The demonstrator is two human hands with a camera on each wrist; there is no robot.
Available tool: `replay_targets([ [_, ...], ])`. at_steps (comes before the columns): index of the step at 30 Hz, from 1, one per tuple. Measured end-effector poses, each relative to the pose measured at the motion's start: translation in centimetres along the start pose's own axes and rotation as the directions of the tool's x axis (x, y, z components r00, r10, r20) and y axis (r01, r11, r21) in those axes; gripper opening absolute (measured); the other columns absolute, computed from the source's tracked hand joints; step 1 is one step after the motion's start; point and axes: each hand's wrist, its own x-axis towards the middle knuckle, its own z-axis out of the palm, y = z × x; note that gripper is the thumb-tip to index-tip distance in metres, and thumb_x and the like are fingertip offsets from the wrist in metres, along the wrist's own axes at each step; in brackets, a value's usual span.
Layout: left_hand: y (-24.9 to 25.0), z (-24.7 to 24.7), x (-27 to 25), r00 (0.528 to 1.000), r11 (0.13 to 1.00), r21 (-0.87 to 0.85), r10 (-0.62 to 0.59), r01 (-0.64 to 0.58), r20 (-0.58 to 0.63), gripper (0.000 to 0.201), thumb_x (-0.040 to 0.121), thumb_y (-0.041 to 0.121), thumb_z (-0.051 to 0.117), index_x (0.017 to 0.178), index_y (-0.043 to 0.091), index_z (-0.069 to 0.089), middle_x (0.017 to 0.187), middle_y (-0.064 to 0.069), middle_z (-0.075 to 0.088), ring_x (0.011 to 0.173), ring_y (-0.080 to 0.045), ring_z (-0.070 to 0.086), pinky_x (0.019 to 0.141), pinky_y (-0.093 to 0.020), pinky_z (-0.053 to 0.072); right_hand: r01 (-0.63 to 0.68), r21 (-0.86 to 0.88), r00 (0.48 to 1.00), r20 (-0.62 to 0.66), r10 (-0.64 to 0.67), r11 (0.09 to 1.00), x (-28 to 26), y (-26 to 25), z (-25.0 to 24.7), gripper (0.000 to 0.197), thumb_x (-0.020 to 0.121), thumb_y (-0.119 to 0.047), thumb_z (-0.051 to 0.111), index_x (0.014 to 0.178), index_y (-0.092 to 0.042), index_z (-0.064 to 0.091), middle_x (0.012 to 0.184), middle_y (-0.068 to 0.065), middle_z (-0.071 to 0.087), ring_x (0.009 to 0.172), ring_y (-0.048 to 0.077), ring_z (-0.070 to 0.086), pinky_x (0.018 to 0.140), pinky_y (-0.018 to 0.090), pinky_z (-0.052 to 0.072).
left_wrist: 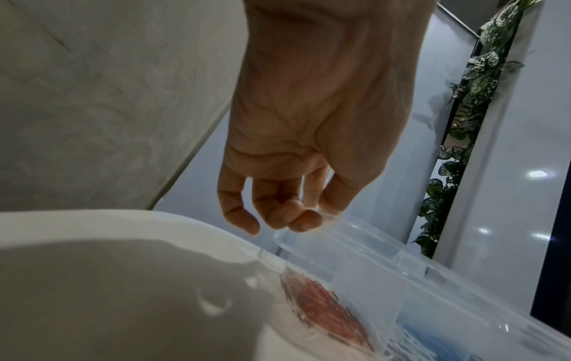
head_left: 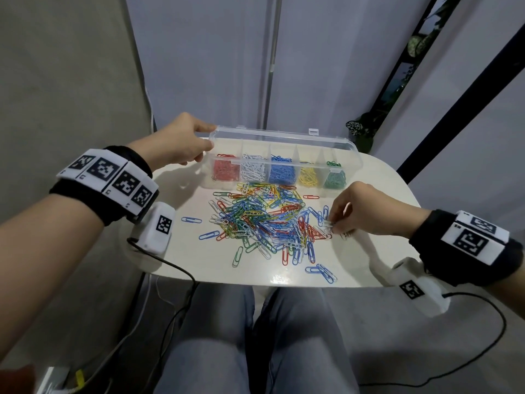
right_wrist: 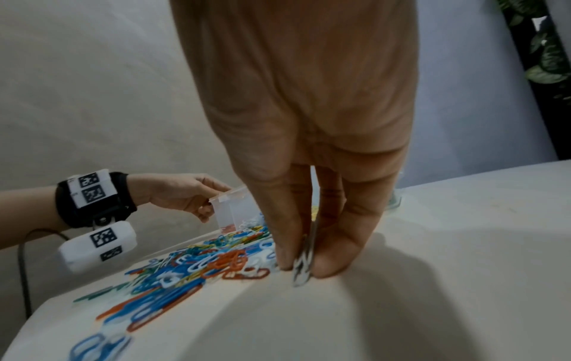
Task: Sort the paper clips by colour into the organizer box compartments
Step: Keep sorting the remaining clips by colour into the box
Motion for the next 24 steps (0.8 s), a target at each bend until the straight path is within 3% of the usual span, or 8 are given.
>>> replay_targets([
  [4, 0.0, 0.0, 0.0, 1.000, 1.000, 0.005, 0.004, -0.004, 0.000, 0.049, 0.095, 0.014, 0.055, 0.143, 0.022, 0.047, 0.064, -0.008, 0.055, 0.055, -0.018, 0.042, 0.054, -0.026, 0.040, -0.034, 0.089, 0.999, 0.027, 0.031, 0.995, 0.1, 0.1, -0.5, 0.014, 0.070, -0.003, 0.083, 0.069, -0.014, 0.073, 0.059, -0.003, 0.069, 0.051, 0.010, 0.064, 0.057, 0.020, 0.054],
  [11, 0.0, 0.0, 0.0, 1.000, 1.000, -0.003, 0.012, -0.012, 0.005, 0.049, 0.095, 0.013, 0.054, 0.143, 0.021, 0.046, 0.064, -0.009, 0.054, 0.055, -0.019, 0.042, 0.054, -0.027, 0.039, -0.123, 0.431, 0.992, 0.065, 0.106, 0.894, -0.1, -0.2, -1.9, 0.011, 0.069, 0.007, 0.079, 0.069, 0.000, 0.071, 0.064, 0.013, 0.070, 0.052, 0.015, 0.066, 0.053, 0.019, 0.054],
  [16, -0.2, 0.0, 0.0, 1.000, 1.000, -0.006, 0.018, -0.018, 0.015, 0.050, 0.094, 0.012, 0.054, 0.143, 0.020, 0.046, 0.063, -0.011, 0.055, 0.053, -0.020, 0.040, 0.053, -0.026, 0.038, -0.016, 0.554, 0.996, -0.063, 0.061, 0.832, 1.0, -3.2, -4.4, 0.010, 0.066, 0.008, 0.078, 0.071, 0.004, 0.070, 0.064, 0.017, 0.069, 0.051, 0.016, 0.063, 0.054, 0.023, 0.057],
  [19, -0.2, 0.0, 0.0, 1.000, 1.000, -0.010, 0.017, -0.017, 0.020, 0.050, 0.094, 0.011, 0.054, 0.143, 0.019, 0.046, 0.063, -0.011, 0.055, 0.051, -0.020, 0.039, 0.052, -0.026, 0.036, 0.069, 0.574, 0.987, -0.159, 0.028, 0.816, 3.1, -6.2, -5.9, 0.011, 0.069, 0.009, 0.076, 0.075, 0.007, 0.067, 0.059, 0.010, 0.067, 0.049, 0.012, 0.063, 0.052, 0.020, 0.055],
  [22, -0.1, 0.0, -0.1, 1.000, 1.000, -0.012, 0.011, -0.011, 0.023, 0.051, 0.095, 0.010, 0.054, 0.144, 0.019, 0.045, 0.063, -0.011, 0.055, 0.053, -0.020, 0.038, 0.052, -0.027, 0.035, 0.127, 0.622, 0.979, -0.206, 0.005, 0.773, 5.9, -9.3, -6.3, 0.015, 0.071, 0.013, 0.074, 0.083, 0.013, 0.064, 0.055, 0.008, 0.066, 0.048, 0.015, 0.064, 0.055, 0.024, 0.058],
  [24, 0.1, -0.1, -0.3, 1.000, 1.000, 0.001, 0.012, -0.012, 0.019, 0.050, 0.095, 0.010, 0.053, 0.144, 0.019, 0.045, 0.064, -0.011, 0.054, 0.052, -0.019, 0.039, 0.049, -0.026, 0.035, 0.125, 0.610, 0.979, -0.205, 0.003, 0.782, 7.8, -10.9, -6.0, 0.013, 0.072, 0.012, 0.075, 0.077, 0.010, 0.063, 0.053, 0.008, 0.066, 0.049, 0.018, 0.066, 0.056, 0.027, 0.059],
])
